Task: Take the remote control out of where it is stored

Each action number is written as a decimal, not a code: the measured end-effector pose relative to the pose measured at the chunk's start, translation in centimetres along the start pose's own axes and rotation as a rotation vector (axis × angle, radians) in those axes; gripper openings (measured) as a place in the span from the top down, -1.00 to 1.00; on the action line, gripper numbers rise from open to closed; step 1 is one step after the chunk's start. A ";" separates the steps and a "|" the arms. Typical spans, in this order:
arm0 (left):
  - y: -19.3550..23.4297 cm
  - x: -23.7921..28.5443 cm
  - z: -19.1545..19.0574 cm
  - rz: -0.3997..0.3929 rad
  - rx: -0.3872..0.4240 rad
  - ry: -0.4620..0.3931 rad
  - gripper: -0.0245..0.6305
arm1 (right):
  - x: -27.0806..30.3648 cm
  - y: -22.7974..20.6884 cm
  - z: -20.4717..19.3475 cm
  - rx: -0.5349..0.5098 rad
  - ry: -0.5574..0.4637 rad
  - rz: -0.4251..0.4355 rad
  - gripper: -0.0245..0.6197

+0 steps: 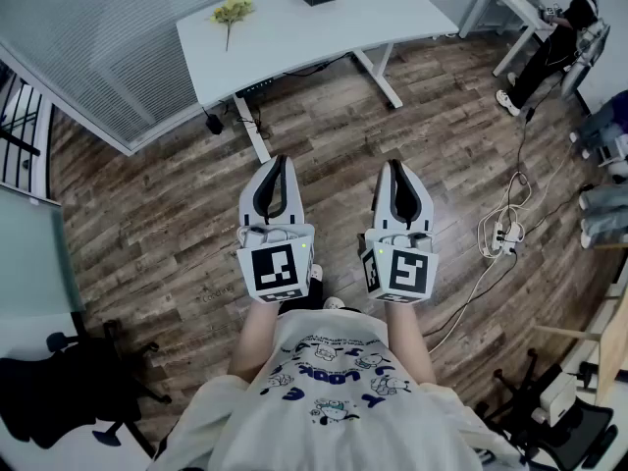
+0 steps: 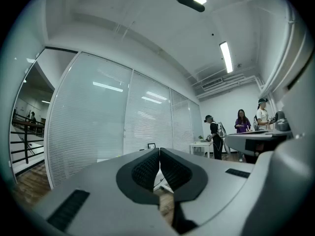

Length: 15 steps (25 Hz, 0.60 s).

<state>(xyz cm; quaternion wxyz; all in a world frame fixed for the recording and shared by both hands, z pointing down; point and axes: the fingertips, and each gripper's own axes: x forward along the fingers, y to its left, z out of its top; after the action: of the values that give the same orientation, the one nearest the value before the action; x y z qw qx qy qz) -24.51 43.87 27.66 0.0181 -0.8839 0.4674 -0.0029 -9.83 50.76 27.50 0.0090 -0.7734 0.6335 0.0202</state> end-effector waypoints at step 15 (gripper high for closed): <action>2.1 4.0 -1.1 0.002 -0.006 0.013 0.87 | 4.5 0.7 -1.2 0.009 0.015 0.017 0.78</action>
<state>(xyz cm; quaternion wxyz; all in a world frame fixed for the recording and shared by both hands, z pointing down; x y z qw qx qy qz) -24.01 39.39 28.60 0.0125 -0.8835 0.4682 -0.0072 -9.64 46.13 28.53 0.0077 -0.7682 0.6400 0.0115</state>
